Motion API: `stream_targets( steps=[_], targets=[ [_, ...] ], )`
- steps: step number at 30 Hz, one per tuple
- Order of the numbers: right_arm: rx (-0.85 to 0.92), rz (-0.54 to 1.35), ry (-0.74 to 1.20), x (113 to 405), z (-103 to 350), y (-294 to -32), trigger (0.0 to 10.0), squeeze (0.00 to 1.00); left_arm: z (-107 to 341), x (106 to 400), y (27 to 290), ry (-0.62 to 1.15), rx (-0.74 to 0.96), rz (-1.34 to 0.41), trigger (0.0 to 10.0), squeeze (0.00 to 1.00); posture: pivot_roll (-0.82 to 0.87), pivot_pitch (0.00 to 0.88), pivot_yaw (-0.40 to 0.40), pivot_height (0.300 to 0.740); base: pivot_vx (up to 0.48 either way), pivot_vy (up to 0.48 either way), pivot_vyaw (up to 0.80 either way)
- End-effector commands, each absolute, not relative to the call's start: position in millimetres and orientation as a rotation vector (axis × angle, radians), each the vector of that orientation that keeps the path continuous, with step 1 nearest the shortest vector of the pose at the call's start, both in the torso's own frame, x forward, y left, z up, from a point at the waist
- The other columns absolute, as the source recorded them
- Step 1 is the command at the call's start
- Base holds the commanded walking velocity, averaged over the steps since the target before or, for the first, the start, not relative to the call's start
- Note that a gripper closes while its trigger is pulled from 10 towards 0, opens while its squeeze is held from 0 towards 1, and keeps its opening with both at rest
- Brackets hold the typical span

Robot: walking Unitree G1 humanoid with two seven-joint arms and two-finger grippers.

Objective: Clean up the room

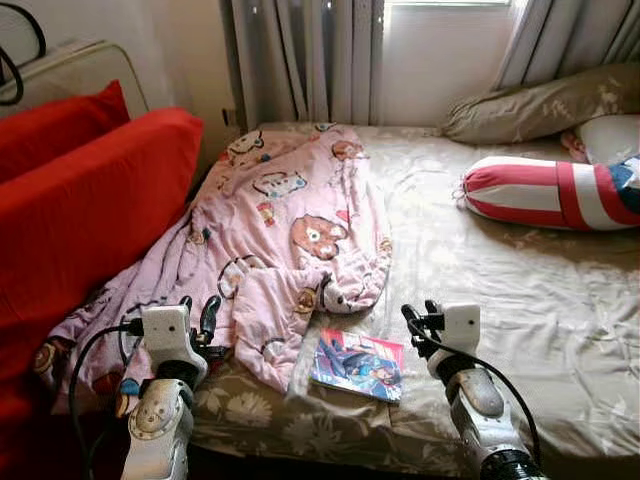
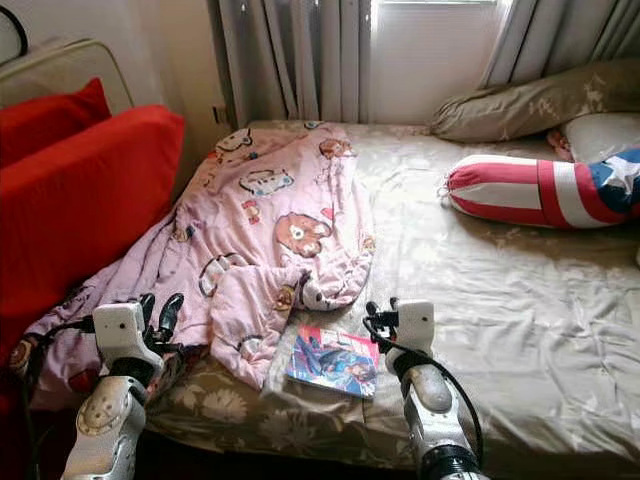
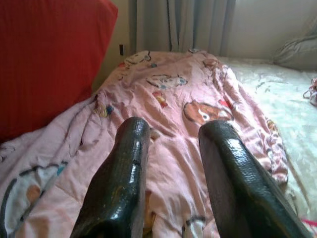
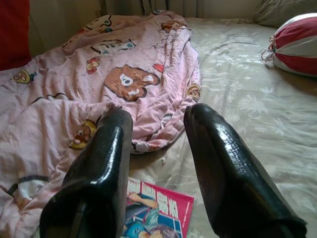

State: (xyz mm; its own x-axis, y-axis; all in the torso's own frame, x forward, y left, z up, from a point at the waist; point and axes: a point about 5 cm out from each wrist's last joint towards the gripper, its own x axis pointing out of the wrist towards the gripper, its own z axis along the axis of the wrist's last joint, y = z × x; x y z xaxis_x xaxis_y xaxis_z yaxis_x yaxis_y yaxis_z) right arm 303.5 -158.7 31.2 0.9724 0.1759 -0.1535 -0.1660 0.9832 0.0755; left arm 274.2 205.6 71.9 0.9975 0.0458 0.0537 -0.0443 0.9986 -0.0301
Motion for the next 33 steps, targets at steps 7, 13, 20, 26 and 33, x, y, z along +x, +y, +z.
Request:
stream_targets(
  steps=[7, 13, 20, 26, 33],
  targets=[
    [0.069, 0.164, 0.152, 305.6, 34.0, -157.4, 10.0, 0.0, 72.3, 273.7, 207.0, -0.05, -0.033, 0.039, 10.0, 0.0, 0.03, 0.0, -0.002, 0.65, 0.0, 0.0, 0.0],
    [0.066, 0.166, 0.167, 304.5, 31.7, -158.4, 10.0, 0.0, 73.0, 274.4, 206.9, -0.051, -0.03, 0.039, 10.0, 0.0, 0.04, 0.0, -0.003, 0.63, 0.0, 0.0, 0.0],
    [0.078, 0.167, 0.157, 304.1, 32.3, -160.1, 10.0, 0.0, 73.1, 274.2, 206.1, -0.049, -0.03, 0.035, 10.0, 0.0, 0.04, 0.0, -0.006, 0.625, 0.0, 0.0, 0.0],
    [0.086, 0.183, 0.164, 303.9, 31.4, -156.5, 10.0, 0.0, 72.9, 273.8, 206.5, -0.042, -0.026, 0.035, 10.0, 0.0, 0.04, 0.0, -0.006, 0.625, 0.0, 0.0, 0.0],
    [0.071, 0.237, 0.155, 302.2, 31.5, -150.8, 10.0, 0.0, 73.4, 273.7, 204.9, -0.043, -0.025, 0.028, 10.0, 0.0, 0.04, 0.0, -0.005, 0.625, 0.037, 0.0, 0.0]
  ],
)
